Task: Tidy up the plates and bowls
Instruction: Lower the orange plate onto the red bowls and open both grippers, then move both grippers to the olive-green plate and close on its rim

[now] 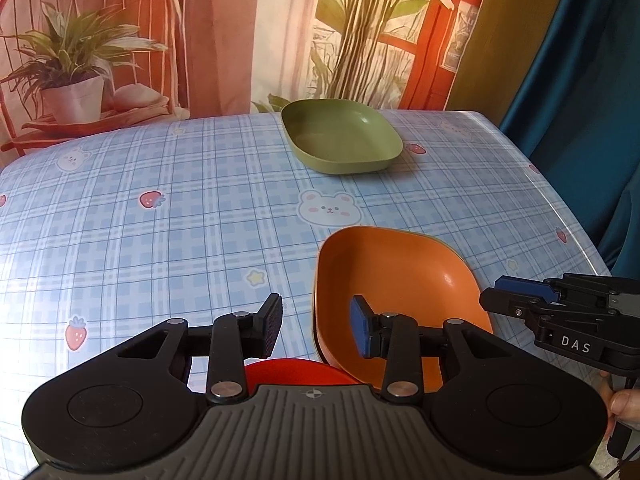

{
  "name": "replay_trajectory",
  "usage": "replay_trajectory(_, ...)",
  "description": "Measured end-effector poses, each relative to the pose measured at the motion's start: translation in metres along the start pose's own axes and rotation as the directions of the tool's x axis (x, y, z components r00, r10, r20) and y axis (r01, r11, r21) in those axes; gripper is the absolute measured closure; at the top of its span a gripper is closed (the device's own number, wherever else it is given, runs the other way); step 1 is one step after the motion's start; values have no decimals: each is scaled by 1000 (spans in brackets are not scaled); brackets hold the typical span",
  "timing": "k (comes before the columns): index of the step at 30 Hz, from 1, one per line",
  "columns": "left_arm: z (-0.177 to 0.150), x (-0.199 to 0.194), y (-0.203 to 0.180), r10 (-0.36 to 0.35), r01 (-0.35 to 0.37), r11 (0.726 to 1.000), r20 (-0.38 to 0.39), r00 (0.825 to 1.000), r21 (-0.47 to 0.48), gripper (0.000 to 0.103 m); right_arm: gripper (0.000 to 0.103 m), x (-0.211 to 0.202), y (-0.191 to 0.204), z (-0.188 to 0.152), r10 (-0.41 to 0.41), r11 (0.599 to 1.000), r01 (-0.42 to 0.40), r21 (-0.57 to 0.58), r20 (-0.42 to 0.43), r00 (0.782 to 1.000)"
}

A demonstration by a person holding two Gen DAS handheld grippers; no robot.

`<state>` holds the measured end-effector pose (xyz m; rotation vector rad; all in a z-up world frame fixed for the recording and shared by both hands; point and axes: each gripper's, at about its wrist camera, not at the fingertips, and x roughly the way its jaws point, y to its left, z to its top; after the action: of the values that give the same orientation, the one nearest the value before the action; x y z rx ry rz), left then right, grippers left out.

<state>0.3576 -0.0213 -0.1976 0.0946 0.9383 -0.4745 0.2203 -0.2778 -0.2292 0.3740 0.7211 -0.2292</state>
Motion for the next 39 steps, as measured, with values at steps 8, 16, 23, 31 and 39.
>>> replay_trajectory(8, 0, 6, -2, -12, 12, 1000, -8, 1000, -3, 64, 80, 14, -1, -1, 6, 1000, -6, 7, -35, 999)
replay_trajectory(16, 1, 11, 2, -20, 20, 1000, -10, 1000, -23, 64, 80, 32, -2, 1, -34, 999, 33, -17, -57, 998)
replay_trajectory(23, 3, 15, 4, -27, 26, 999, -10, 1000, -35, 64, 80, 38, -15, 10, -78, 997, 77, -30, -49, 996)
replay_trajectory(31, 15, 21, 8, -35, 35, 998, 0, 999, -53, 64, 79, 31, -19, 25, -32, 999, 31, -26, -18, 999)
replay_trajectory(39, 64, 28, 15, -19, 23, 998, 76, 997, -60, 64, 79, 37, -29, 87, -28, 999, 31, -35, 88, 996)
